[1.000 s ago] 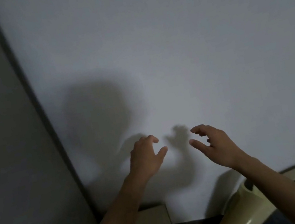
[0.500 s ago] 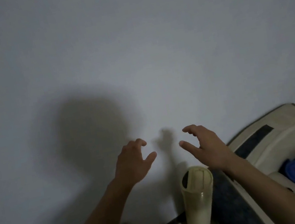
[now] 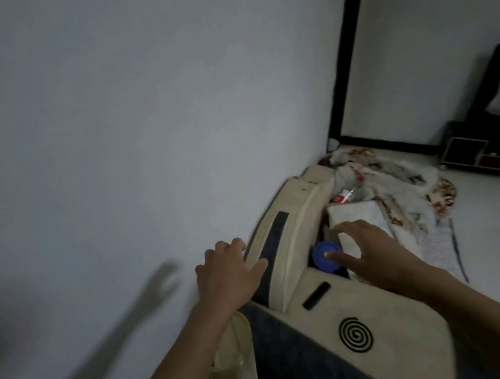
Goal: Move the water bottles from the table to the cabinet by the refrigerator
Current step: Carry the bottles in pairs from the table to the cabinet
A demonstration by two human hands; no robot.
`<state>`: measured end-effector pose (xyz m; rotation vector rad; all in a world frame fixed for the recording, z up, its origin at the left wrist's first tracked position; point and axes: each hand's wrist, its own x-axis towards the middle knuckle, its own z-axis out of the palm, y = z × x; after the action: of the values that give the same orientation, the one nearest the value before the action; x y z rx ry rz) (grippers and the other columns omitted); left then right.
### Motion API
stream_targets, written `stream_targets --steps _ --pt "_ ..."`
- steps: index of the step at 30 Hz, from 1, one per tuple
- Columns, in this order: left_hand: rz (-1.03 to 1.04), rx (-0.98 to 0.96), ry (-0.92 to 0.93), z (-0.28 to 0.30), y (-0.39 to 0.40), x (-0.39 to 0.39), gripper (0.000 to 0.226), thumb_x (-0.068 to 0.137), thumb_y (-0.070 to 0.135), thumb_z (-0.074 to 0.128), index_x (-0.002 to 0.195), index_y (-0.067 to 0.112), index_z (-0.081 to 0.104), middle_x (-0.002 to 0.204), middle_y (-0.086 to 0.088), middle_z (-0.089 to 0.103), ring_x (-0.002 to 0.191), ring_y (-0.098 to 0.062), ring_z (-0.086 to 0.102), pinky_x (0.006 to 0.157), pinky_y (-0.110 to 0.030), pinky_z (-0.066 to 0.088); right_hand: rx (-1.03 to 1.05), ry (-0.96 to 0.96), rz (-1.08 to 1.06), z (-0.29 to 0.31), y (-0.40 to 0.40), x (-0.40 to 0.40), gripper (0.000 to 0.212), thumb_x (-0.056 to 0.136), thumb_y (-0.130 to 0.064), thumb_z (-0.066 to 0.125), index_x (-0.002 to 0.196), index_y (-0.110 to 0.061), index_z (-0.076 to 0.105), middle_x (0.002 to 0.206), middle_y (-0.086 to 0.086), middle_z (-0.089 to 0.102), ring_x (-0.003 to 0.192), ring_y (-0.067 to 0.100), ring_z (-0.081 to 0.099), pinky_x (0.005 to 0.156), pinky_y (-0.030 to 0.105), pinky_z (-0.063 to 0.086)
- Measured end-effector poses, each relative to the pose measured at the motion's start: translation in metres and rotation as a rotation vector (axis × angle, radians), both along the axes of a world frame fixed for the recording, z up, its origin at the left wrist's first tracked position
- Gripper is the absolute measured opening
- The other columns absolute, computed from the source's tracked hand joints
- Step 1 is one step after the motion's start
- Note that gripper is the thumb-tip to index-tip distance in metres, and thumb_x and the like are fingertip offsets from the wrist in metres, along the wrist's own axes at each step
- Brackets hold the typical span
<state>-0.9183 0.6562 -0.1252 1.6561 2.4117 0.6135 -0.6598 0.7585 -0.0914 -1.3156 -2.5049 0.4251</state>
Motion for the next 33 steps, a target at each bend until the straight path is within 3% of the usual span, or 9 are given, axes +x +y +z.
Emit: stream_targets --steps 6,12,18,25,33 --pt "-0.286 0.067 -0.089 0.001 0.035 0.054 0.056 0.089 0.063 0.052 0.13 0.026 0.049 0.131 -0.001 0.051 0.118 -0.022 0.049 0.094 -0.04 0.046 0.108 -0.05 -0.216 0.024 -0.03 0.062 0.058 0.089 -0.058 0.058 0.139 -0.03 0.047 0.145 -0.003 0.049 0.13 0.016 0.046 0.1 0.025 0.034" --pt "-0.591 0.069 -0.09 0.02 0.056 0.151 0.052 0.087 0.058 0.058 0.127 0.026 0.052 0.129 -0.001 0.052 0.115 -0.022 0.051 0.094 -0.041 0.048 0.054 -0.048 -0.503 0.034 -0.099 0.16 0.059 0.089 -0.06 0.057 0.139 -0.032 0.045 0.148 -0.003 0.045 0.116 0.018 0.054 0.097 0.037 0.05" --pt "-0.848 0.074 -0.137 0.038 0.049 0.279 0.051 0.089 0.057 0.058 0.128 0.025 0.052 0.132 -0.003 0.052 0.12 -0.023 0.048 0.097 -0.041 0.046 0.092 -0.018 -0.821 0.052 -0.188 0.281 0.056 0.09 -0.058 0.056 0.137 -0.029 0.048 0.144 -0.001 0.047 0.101 0.015 0.055 0.09 0.03 0.047" --pt "-1.007 0.061 -0.143 0.045 -0.007 0.392 0.047 0.09 0.054 0.059 0.127 0.026 0.055 0.13 -0.001 0.054 0.117 -0.02 0.052 0.096 -0.037 0.046 0.106 0.108 -1.018 0.039 -0.284 0.379 0.054 0.09 -0.055 0.058 0.136 -0.028 0.049 0.141 0.0 0.049 0.099 0.01 0.051 0.086 0.025 0.042" --pt "-1.072 0.022 -0.081 0.041 -0.06 0.458 0.046 0.089 0.055 0.061 0.125 0.028 0.055 0.129 0.001 0.054 0.113 -0.019 0.052 0.095 -0.039 0.048 0.1 0.219 -1.071 0.014 -0.345 0.434 0.054 0.09 -0.056 0.056 0.136 -0.029 0.048 0.142 0.0 0.049 0.118 0.014 0.051 0.089 0.024 0.039"
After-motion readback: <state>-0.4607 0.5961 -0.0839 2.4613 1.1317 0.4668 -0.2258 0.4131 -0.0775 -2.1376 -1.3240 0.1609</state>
